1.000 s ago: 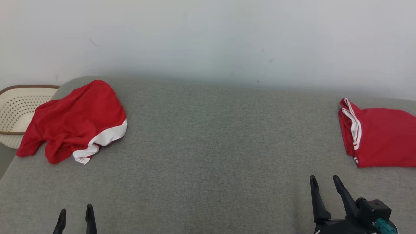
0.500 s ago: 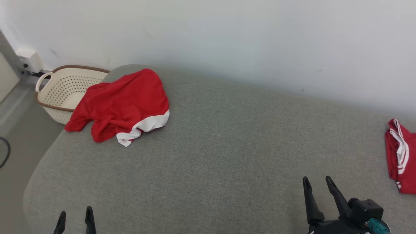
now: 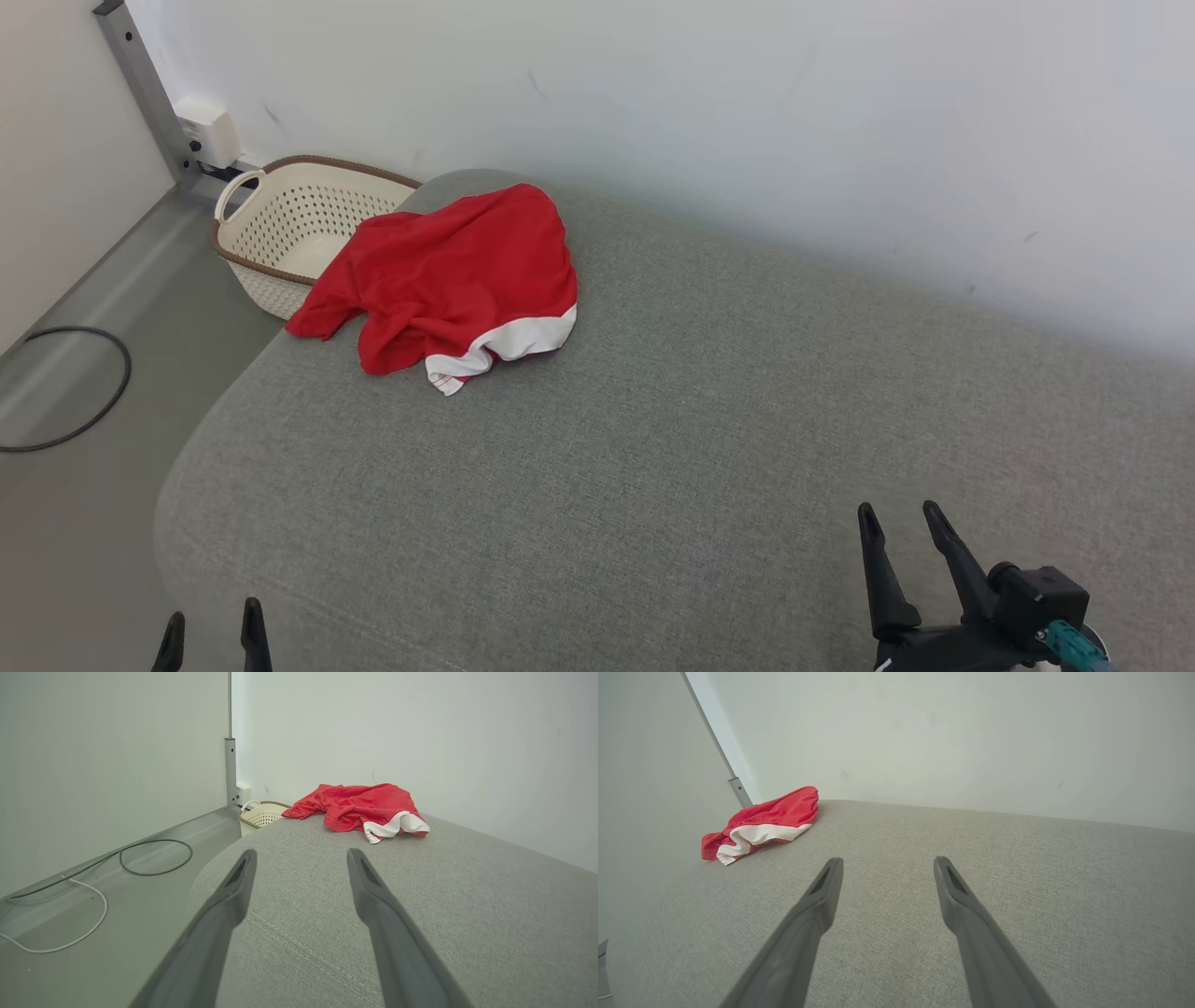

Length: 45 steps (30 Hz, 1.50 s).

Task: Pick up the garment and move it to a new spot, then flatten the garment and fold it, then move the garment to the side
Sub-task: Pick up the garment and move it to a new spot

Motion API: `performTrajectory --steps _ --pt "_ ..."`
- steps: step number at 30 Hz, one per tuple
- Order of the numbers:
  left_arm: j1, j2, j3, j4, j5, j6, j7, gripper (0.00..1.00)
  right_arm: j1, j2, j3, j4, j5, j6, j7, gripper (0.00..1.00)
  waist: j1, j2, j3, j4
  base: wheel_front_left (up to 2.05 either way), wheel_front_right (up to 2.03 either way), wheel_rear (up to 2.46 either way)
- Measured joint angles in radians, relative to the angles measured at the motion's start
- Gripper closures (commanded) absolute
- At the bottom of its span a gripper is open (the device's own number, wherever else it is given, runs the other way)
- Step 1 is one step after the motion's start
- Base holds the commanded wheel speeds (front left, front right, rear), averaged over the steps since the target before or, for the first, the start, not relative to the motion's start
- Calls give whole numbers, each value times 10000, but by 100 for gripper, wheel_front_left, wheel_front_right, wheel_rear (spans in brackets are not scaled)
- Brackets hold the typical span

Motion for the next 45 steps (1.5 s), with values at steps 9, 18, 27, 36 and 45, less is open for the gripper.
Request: performTrajectory --steps 9,18,27,36,45 --pt "-12 2 13 -10 -29 -54 0 0 -119 -13 130 105 6 0 -27 0 0 2 113 153 0 0 0" --pt "-1094 393 2 67 -199 -364 0 0 -266 -71 242 98 27 0 -40 0 0 2 257 -189 0 0 0" --pt "-3322 1202 136 506 -600 -709 462 0 -688 -148 407 -79 -23 0 -4 0 0 2 656 -878 0 0 0" --pt "-5630 2034 178 1235 -1338 -1047 1072 0 -1248 -222 418 -249 -169 0 17 0 1 2 1430 -1729 0 0 0" --pt "-7381 3018 240 2815 -1557 -1154 1350 0 -1939 -167 474 -362 -240 0 -12 0 3 2 2319 -2770 0 0 0"
